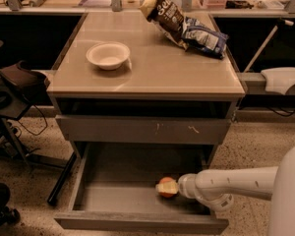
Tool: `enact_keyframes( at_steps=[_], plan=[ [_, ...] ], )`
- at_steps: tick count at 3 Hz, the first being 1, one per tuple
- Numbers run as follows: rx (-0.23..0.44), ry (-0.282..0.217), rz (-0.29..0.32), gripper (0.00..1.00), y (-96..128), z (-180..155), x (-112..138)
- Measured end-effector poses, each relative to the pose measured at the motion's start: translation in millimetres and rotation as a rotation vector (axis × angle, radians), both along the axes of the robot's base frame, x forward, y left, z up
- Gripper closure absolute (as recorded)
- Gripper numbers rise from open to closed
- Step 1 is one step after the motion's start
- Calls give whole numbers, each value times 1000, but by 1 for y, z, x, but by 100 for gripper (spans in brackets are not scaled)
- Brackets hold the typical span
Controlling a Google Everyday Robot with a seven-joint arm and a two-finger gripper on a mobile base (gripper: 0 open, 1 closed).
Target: Pick orange from middle drawer and place on counter
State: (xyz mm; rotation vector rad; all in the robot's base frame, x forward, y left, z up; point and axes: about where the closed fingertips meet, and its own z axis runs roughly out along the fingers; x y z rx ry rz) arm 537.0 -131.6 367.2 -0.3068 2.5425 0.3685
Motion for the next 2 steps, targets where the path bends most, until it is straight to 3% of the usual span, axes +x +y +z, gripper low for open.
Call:
enact_keyframes(
  at_steps=[1, 2],
  plan=[
    [-52, -16, 40, 0, -5, 9, -24],
    [-37, -19, 43, 0, 1, 7, -23]
  ],
)
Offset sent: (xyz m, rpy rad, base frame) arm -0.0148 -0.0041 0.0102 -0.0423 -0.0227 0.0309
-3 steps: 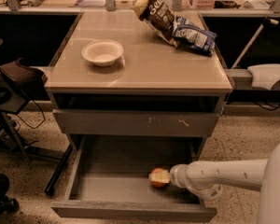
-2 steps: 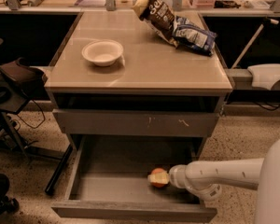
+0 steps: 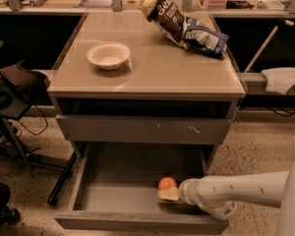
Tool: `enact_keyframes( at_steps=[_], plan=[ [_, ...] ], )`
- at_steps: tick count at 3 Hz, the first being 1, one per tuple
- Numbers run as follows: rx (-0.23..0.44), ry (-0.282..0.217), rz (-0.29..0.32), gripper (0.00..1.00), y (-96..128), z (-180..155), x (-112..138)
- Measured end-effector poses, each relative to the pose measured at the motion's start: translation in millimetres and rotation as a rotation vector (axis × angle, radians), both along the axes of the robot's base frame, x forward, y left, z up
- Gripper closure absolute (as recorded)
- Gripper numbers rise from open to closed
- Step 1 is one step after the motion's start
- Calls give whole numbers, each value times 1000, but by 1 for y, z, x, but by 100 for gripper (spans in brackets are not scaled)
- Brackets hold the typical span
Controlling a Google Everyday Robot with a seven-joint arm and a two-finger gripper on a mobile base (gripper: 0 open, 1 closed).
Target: Pick orange from middle drawer and place on counter
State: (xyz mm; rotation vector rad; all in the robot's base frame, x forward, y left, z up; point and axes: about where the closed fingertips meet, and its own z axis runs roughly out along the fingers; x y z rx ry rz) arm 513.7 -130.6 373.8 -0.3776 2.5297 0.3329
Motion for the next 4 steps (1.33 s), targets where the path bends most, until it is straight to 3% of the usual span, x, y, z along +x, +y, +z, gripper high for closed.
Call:
enact_keyframes(
  at_steps=[1, 2, 4],
  plan=[
    [25, -21, 36, 0, 23, 1, -10],
    [31, -23, 41, 0, 27, 3, -9],
    [31, -23, 41, 42, 27, 3, -9]
  ],
)
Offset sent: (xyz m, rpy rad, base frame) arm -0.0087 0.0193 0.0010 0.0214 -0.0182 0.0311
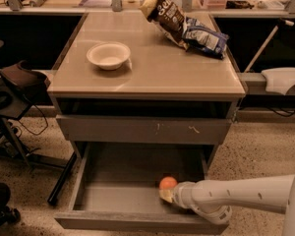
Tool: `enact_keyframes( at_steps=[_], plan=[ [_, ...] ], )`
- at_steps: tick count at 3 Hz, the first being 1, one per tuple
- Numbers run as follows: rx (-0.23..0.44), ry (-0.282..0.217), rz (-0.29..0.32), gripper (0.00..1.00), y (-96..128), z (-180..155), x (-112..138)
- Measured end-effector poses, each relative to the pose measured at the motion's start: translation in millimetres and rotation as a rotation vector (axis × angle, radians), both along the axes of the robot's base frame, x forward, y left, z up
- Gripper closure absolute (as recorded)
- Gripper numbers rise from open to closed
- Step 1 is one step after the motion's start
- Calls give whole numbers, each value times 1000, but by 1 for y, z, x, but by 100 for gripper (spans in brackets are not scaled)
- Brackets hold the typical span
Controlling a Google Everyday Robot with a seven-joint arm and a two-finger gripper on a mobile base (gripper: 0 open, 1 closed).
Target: Pick orange from middle drawer and place on counter
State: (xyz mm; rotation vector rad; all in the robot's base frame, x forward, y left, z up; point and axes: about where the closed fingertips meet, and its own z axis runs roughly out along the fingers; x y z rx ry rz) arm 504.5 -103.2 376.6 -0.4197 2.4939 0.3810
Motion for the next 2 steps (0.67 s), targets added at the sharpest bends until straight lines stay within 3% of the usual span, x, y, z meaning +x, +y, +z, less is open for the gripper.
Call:
enact_keyframes(
  at_steps=[2],
  plan=[
    [0, 0, -1, 89, 0, 0, 0]
  ],
)
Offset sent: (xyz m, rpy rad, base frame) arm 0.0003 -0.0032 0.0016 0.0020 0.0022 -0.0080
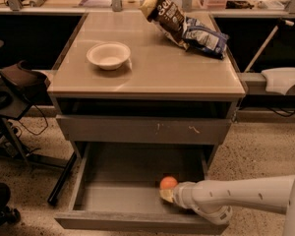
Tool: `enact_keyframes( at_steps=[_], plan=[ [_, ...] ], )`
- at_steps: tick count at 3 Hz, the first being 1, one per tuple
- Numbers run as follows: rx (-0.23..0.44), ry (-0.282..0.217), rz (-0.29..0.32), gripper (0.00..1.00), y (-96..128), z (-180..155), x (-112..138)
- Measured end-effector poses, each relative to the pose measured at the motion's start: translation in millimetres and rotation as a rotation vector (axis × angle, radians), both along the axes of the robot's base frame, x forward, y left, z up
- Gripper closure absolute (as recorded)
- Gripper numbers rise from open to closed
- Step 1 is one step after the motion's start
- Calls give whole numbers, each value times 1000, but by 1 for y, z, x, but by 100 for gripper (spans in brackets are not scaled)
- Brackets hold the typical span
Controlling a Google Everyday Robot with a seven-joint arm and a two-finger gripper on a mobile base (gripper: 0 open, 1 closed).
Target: Pick orange from middle drawer and place on counter
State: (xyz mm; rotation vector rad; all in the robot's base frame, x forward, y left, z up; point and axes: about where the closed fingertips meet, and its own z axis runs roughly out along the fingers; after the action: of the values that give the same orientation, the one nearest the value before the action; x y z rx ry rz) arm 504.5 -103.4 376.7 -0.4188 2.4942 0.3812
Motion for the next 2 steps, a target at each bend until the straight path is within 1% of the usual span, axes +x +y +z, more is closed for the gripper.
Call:
enact_keyframes(
  at_steps=[1, 2],
  plan=[
    [-26, -43, -55, 100, -30, 35, -3],
    [-63, -175, -115, 100, -68, 112, -22]
  ],
)
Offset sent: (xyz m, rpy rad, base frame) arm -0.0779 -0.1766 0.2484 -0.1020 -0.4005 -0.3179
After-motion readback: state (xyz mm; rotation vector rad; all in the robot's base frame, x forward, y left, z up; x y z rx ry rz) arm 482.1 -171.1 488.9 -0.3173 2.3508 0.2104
